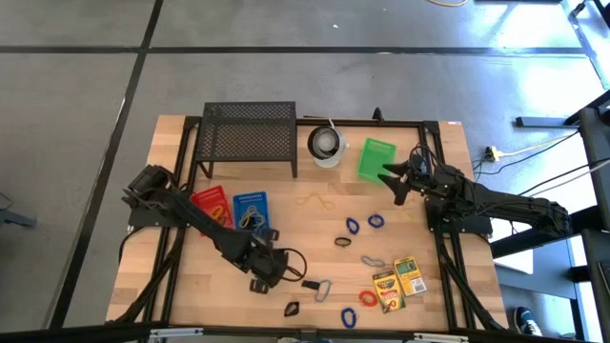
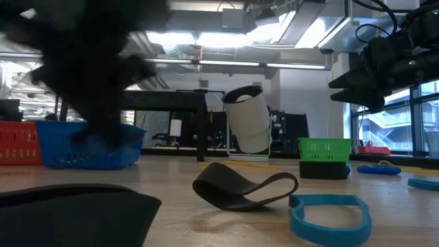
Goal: Pick & Place Office Desk Supplies
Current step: Put the black rubber band into the blue bin
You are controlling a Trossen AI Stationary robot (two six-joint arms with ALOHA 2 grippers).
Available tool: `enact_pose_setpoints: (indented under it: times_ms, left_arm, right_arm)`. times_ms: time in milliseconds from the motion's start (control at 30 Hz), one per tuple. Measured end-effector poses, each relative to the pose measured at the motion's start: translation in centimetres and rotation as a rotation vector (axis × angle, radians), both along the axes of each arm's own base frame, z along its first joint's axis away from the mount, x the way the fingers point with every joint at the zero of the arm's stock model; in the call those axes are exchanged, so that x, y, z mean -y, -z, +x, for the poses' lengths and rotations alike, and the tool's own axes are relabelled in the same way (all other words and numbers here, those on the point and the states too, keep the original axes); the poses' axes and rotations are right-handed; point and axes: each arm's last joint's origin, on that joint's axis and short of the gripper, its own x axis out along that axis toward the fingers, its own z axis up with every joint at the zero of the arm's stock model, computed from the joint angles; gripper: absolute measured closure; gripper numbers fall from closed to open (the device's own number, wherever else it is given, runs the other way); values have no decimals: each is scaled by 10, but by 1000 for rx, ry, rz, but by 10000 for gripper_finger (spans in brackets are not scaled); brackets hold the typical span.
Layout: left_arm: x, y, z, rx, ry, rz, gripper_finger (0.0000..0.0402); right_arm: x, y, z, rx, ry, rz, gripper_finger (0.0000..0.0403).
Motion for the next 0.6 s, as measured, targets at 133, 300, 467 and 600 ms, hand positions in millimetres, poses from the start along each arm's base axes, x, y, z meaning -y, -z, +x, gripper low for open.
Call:
enact_pose_setpoints:
  times_ms: [133, 300, 467, 600]
  left_arm:
    - [5, -27, 17, 150, 1, 83, 395]
    - [1, -63, 37, 338, -146, 175, 394]
    - [-4, -97, 53, 488, -279, 143, 396]
    - [-3, -118, 63, 596, -280, 95, 395]
  right_arm:
    - [-2, -1, 1, 24, -65, 41, 166]
    - [-4, -8, 3, 96, -162, 36, 166]
    - [-8, -14, 4, 157, -255, 36, 166]
    - [-11, -19, 5, 208, -292, 24, 166]
